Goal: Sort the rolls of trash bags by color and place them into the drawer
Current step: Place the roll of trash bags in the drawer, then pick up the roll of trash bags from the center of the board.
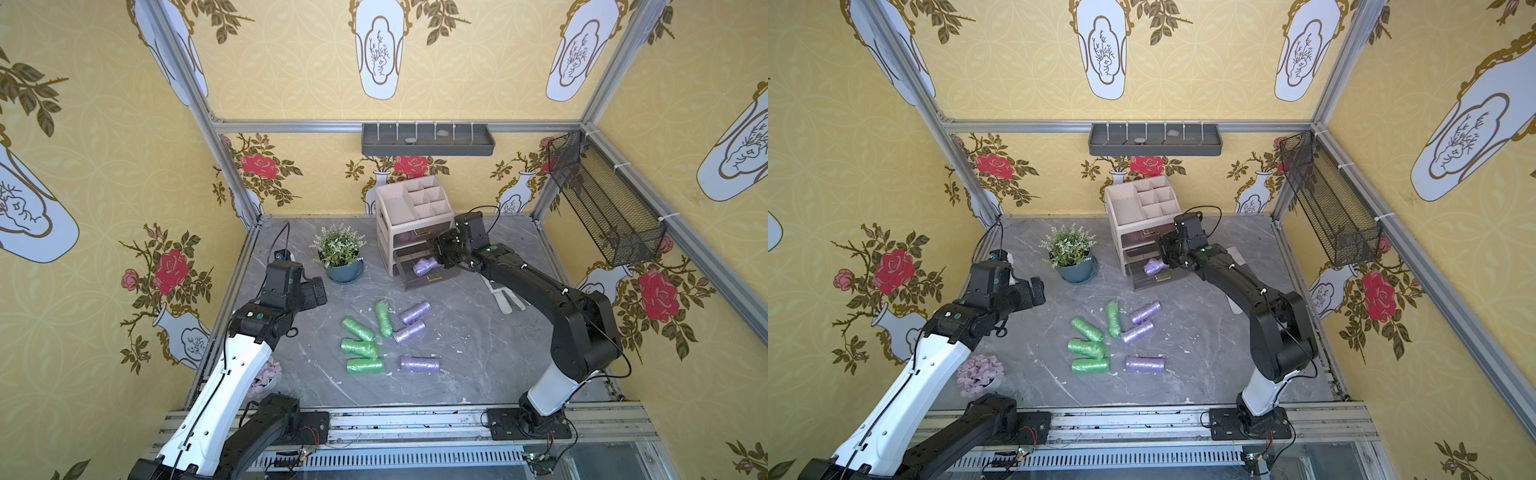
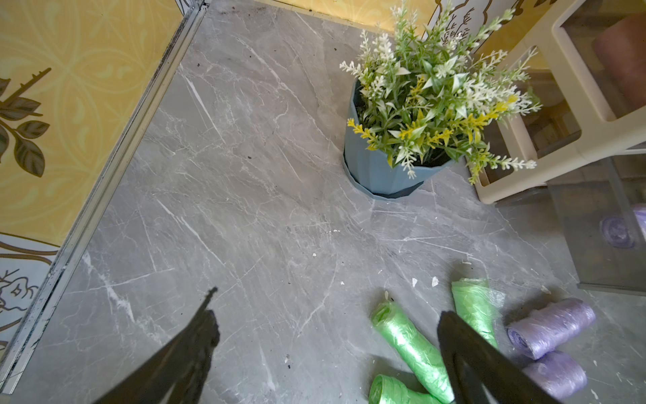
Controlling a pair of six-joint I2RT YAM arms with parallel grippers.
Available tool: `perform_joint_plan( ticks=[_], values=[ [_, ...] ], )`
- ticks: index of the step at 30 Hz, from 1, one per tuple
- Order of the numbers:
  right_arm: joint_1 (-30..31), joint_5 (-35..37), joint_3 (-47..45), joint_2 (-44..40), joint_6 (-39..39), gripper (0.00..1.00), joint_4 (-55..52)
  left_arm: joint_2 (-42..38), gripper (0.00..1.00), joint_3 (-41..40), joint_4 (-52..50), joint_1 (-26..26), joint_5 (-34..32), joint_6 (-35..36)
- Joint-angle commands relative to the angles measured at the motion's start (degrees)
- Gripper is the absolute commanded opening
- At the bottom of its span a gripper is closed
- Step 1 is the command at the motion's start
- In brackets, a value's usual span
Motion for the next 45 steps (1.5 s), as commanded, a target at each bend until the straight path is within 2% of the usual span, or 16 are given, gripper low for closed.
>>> perform_joint_plan(
  ticks=[1, 11, 18, 21, 24, 26, 30, 34, 40, 45],
  values=[
    [-0.28, 0.99, -0.79, -1.82, -0.82, 0.35, -0.95, 0.14, 1.00, -0.40, 0.66, 0.05, 0.38, 0.13],
    [-1.39, 2.56, -2.60, -11.47, -5.68, 0.36, -9.65, 0.23, 0.99, -0.26, -0.26, 0.04, 0.01, 0.30],
    [-6.61, 0.23, -11.37, -24.74, -11.37, 0.39, -13.65, -1.75, 0.95, 1.47, -4.86, -0.01, -0.53, 0.81],
    [-10.10, -0.41, -14.87, -30.22, -13.00, 0.40, -17.40, -2.90, 0.91, 2.11, -6.62, -0.05, 2.41, 0.71],
    [-14.16, -1.75, -18.00, -34.76, -15.05, 0.40, -20.57, -3.45, 0.81, 2.13, -7.44, -0.55, 8.80, 0.72],
    [-16.98, -3.34, -19.87, -37.16, -16.31, 0.41, -21.86, -3.27, 0.78, 1.94, -8.08, -4.44, 9.49, 0.67],
    [-22.99, -7.85, -23.35, -41.02, -18.57, 0.41, -23.20, 1.51, 0.77, 3.62, -10.86, -20.89, 5.50, 0.70],
    [-28.36, -12.38, -25.38, -42.91, -21.18, 0.42, -24.17, 9.12, 0.75, 6.04, -12.16, -32.26, 9.81, 5.46],
    [-33.73, -16.80, -28.14, -44.17, -24.11, 0.42, -24.82, 23.51, 0.73, 13.79, -17.12, -44.29, 16.16, 17.50],
    [-37.01, -19.58, -29.74, -44.37, -25.82, 0.42, -25.00, 33.95, 0.68, 18.07, -16.77, -48.81, 21.69, 22.51]
  ],
)
